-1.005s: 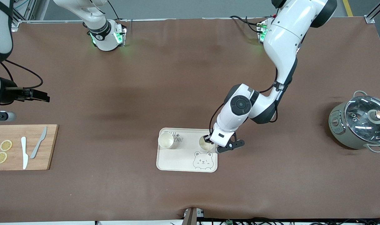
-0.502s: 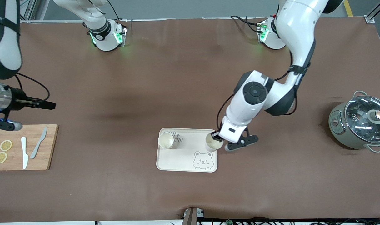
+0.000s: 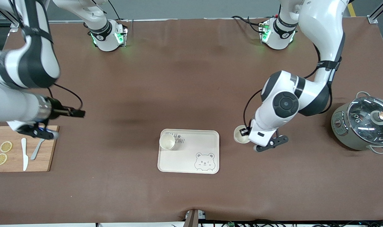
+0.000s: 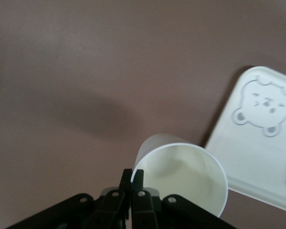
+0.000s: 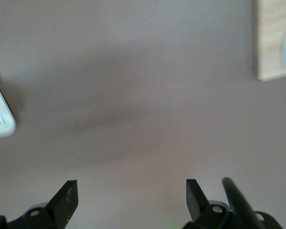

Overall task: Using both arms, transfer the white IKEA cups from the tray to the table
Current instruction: 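Carry the cup toward the pot while the right gripper reaches the tray, then grasp the other white cup with the right gripper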

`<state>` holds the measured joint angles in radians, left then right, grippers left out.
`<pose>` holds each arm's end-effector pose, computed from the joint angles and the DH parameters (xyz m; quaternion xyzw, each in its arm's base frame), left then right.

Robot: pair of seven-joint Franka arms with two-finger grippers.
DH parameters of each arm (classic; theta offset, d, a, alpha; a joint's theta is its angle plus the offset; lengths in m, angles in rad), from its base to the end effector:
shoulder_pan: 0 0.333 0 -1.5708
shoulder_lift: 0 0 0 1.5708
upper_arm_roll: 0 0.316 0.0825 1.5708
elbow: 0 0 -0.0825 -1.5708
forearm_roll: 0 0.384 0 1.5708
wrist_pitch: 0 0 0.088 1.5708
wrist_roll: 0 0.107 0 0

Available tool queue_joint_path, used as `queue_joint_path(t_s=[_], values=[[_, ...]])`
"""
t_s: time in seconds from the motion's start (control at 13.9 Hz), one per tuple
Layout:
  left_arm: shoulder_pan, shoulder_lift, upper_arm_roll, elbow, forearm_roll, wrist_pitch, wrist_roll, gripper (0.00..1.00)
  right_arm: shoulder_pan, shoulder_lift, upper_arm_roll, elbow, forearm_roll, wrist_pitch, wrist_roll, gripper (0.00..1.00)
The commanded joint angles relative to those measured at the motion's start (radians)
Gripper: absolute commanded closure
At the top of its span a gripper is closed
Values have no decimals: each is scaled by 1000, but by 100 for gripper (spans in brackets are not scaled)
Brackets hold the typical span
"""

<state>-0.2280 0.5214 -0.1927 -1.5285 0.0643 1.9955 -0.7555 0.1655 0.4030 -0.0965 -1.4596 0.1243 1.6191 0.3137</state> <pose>0.6388 -0.2601 0.3557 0.9860 0.1641 -0.0291 0.0035 0.6478 0.0665 0.4361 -0.9833 0.1299 0.1261 0.0184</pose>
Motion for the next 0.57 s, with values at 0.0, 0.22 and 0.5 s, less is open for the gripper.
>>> queue_joint_path(t_s=[0.0, 0.22, 0.5], values=[[53, -87, -10, -136, 26, 6, 47, 100, 26, 118, -2, 33, 154, 140, 70, 0], [125, -95, -11, -199, 25, 46, 82, 100, 81, 166, -2, 30, 259, 220, 164, 0], [235, -95, -17, -309, 25, 184, 182, 100, 238, 236, -2, 22, 258, 462, 414, 0]])
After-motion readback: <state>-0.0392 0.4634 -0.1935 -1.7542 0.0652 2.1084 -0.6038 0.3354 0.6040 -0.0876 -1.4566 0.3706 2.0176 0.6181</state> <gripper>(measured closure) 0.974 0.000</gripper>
